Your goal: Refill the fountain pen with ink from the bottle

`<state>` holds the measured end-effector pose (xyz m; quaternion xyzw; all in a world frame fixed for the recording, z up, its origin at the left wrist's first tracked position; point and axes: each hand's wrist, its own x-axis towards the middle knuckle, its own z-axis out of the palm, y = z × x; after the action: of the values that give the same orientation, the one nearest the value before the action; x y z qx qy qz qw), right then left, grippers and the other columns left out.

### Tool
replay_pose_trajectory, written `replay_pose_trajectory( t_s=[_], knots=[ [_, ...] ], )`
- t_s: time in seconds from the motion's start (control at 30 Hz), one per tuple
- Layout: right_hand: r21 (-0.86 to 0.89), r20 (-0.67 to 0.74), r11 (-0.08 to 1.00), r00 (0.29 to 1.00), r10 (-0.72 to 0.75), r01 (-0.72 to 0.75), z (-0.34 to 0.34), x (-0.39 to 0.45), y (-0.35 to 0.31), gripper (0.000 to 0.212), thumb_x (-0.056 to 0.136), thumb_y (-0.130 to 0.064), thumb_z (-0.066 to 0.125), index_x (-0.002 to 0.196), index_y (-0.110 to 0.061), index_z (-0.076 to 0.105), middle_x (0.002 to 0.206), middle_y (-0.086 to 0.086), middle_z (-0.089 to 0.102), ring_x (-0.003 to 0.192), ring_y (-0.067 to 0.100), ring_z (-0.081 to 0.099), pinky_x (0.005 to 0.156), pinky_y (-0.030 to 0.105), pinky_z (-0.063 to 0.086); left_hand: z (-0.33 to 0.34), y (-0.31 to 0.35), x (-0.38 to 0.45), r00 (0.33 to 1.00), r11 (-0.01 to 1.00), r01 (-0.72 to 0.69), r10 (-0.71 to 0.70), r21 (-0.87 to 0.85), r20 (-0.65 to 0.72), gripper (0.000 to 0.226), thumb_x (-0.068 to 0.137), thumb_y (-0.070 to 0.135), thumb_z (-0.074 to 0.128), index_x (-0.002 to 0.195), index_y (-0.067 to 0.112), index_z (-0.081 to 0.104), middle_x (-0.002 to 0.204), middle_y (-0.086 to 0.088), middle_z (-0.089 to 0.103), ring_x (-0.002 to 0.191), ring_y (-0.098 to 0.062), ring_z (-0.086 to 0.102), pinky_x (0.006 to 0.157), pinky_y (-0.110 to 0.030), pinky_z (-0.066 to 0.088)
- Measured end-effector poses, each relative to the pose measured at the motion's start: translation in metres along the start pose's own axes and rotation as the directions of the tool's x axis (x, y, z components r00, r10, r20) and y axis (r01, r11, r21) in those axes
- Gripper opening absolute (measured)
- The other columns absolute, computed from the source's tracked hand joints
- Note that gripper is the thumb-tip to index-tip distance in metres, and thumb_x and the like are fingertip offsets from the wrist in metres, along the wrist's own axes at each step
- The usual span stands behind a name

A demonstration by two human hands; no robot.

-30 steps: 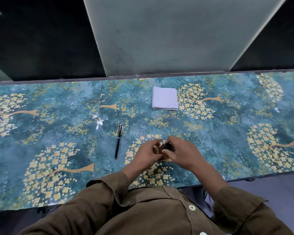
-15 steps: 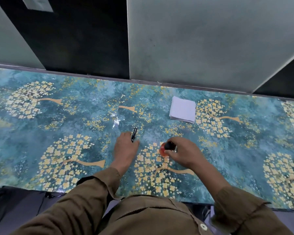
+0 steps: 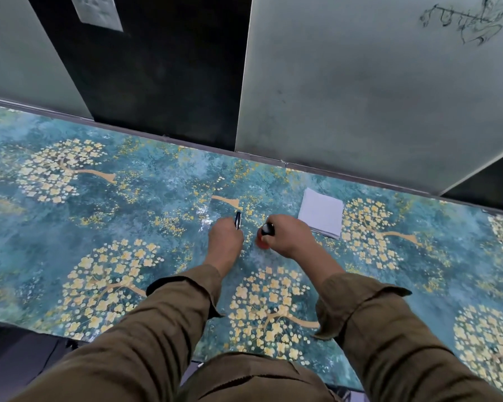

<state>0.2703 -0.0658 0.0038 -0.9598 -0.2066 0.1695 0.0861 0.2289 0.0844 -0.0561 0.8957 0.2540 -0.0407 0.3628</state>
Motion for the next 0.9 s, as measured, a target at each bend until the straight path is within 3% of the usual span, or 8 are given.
replay_pose_trajectory(
  t_s=[0.27,0.47,0.57,0.67,0.77,0.9],
  knots=[
    [0.105,-0.036,0.992,0.997,0.068,-0.064,0.014,0.008,0.000,0.023,0.086,-0.033,0.064,0.100,-0.015,0.059,0.098,0.008,0.067,0.090,0.031,0.062,0.072,0.037,0.049,0.008,-0.008,-0.001,0.998,0.998,-0.032,0.029,-0.056,-0.052,0.013,0.086,0.010,0.067,0.077,0.010,0.059,0.075,-0.005,0.056,0.070,-0.025,0.054,0.058,-0.029,0.034],
    [0.193,-0.041,0.976,0.993,0.113,-0.103,0.024,0.004,0.004,0.031,0.087,-0.031,0.066,0.112,-0.014,0.058,0.107,0.010,0.069,0.098,0.033,0.063,0.080,0.042,0.054,0.015,-0.014,-0.004,0.998,0.999,-0.046,0.045,-0.027,-0.039,0.016,0.087,0.018,0.070,0.099,0.008,0.068,0.097,-0.011,0.066,0.088,-0.029,0.062,0.069,-0.031,0.040],
    [0.266,0.029,0.952,0.989,0.145,-0.148,0.032,0.000,0.010,0.052,0.083,-0.036,0.071,0.126,-0.019,0.050,0.109,0.009,0.068,0.099,0.031,0.065,0.081,0.041,0.053,0.013,-0.014,-0.005,0.998,0.998,-0.055,0.055,-0.020,-0.029,0.018,0.087,0.020,0.070,0.101,0.009,0.068,0.097,-0.011,0.068,0.088,-0.028,0.063,0.069,-0.030,0.041],
    [0.393,0.069,0.890,0.972,0.223,-0.232,0.044,-0.018,0.024,0.067,0.083,-0.037,0.073,0.139,-0.019,0.041,0.095,0.006,0.068,0.086,0.024,0.065,0.071,0.034,0.048,0.007,-0.008,-0.011,0.999,0.999,-0.042,0.042,-0.034,-0.026,0.019,0.089,0.025,0.069,0.100,0.009,0.066,0.097,-0.008,0.065,0.082,-0.022,0.057,0.068,-0.030,0.039],
    [0.547,0.083,0.782,0.949,0.304,-0.298,0.065,-0.048,0.041,0.054,0.089,-0.030,0.070,0.135,-0.017,0.046,0.090,0.007,0.065,0.082,0.026,0.066,0.072,0.042,0.054,0.001,-0.013,-0.026,0.998,0.998,-0.055,0.054,-0.030,-0.027,0.022,0.092,0.032,0.065,0.100,0.011,0.062,0.096,-0.003,0.057,0.085,-0.021,0.054,0.070,-0.030,0.038],
    [0.628,0.058,0.705,0.923,0.381,-0.330,0.079,-0.092,0.057,0.026,0.092,-0.027,0.067,0.116,-0.018,0.063,0.090,0.003,0.065,0.079,0.024,0.068,0.072,0.045,0.059,-0.009,-0.036,-0.055,0.997,0.992,-0.072,0.071,-0.101,-0.022,0.032,0.094,0.034,0.063,0.121,0.017,0.062,0.109,0.002,0.059,0.096,-0.018,0.060,0.083,-0.031,0.048]
  ],
)
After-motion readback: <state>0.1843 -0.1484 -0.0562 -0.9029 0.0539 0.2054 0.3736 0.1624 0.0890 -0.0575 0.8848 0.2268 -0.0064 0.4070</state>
